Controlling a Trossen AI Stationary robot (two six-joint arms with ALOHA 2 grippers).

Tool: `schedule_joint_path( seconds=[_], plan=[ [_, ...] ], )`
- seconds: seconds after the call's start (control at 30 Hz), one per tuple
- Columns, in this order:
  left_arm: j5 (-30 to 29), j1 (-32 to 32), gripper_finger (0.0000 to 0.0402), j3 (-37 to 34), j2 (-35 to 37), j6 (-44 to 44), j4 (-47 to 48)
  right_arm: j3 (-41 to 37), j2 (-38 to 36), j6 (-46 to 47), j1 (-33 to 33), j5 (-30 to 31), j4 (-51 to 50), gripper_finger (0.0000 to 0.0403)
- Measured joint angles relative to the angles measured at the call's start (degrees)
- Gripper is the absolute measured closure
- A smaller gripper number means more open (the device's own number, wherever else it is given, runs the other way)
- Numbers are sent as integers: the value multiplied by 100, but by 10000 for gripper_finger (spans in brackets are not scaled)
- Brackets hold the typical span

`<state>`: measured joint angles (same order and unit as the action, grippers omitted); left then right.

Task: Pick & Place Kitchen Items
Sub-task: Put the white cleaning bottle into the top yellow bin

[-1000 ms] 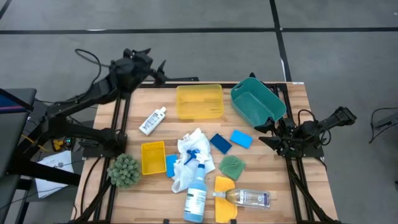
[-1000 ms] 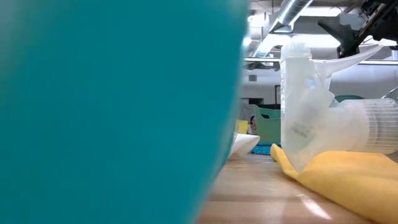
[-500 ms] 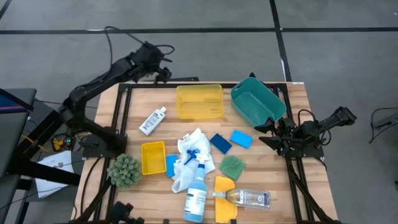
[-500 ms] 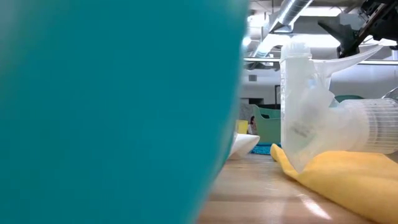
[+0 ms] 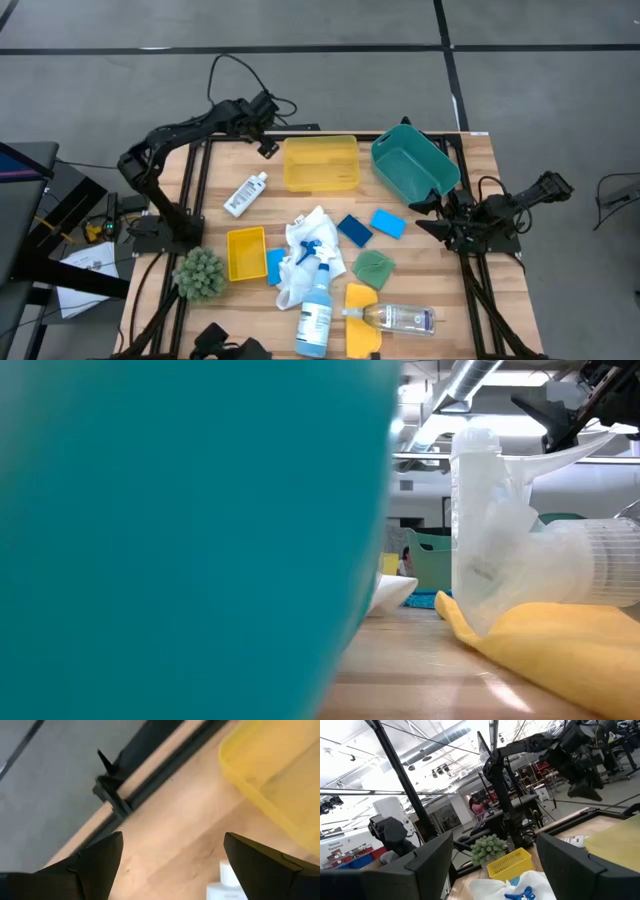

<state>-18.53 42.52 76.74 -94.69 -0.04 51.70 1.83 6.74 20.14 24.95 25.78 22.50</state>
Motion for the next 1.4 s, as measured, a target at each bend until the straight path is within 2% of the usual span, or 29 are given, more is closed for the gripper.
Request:
schedule_joint_path(
  seconds=[0.2,0.67,1.1,1.4],
  plan=[
    [399,0,60,-423,156,-178,-4,0,-1,-2,0,0,-44,125],
    [910,-141,60,-1463,321,-500,-488,0,-2,-2,0,7,-61,125],
    [936,-433,60,-1854,323,-542,-1261,0,0,2,0,11,-59,125],
    [930,-435,60,-2147,323,-542,-1440,0,-1,73,0,9,-59,125]
  ],
)
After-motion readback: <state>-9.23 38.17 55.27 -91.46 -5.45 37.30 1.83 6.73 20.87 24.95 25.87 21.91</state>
